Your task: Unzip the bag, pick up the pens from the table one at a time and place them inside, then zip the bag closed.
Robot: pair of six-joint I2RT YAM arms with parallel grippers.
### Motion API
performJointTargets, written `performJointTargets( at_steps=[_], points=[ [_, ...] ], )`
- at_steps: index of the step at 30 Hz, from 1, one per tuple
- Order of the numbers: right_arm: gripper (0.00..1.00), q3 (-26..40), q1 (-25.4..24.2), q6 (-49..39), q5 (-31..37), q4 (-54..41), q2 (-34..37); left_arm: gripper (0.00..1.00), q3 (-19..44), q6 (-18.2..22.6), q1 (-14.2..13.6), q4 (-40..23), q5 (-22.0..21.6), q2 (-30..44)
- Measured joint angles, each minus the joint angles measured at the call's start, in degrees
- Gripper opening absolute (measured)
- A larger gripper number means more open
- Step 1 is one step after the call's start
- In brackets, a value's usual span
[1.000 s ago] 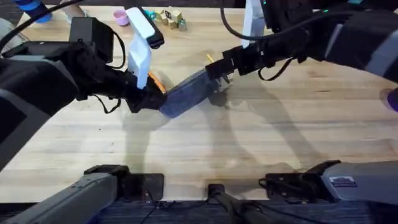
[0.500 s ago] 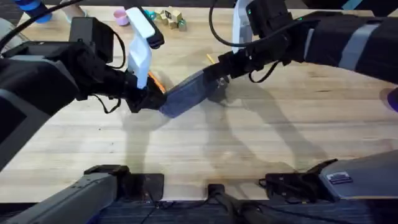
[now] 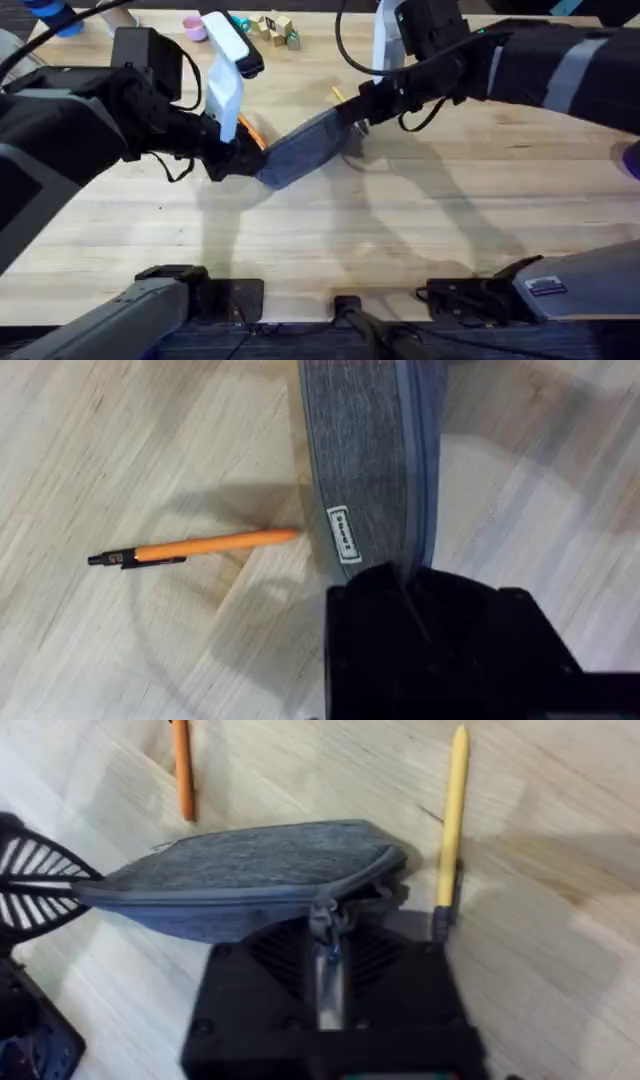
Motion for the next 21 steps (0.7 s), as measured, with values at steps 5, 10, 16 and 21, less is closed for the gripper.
performJointTargets(
  at_steps=[5,10,16,21],
  points=[
    [0.034,0.0,0.2,-0.2,0.0,-0.1,0.0,0.042,0.0,0.0,0.0,0.0,0.0,0.0],
    [0.034,0.0,0.2,-0.2,0.0,-0.3,0.0,0.042,0.0,0.0,0.0,0.0,0.0,0.0],
    [0.033,0.0,0.2,-1.6,0.2,-2.8,-1.8,0.042,0.0,0.0,0.0,0.0,-0.1,0.0],
    [0.033,0.0,0.4,-2.6,0.2,-3.7,-6.8,0.042,0.0,0.0,0.0,0.0,0.0,0.0]
  ],
)
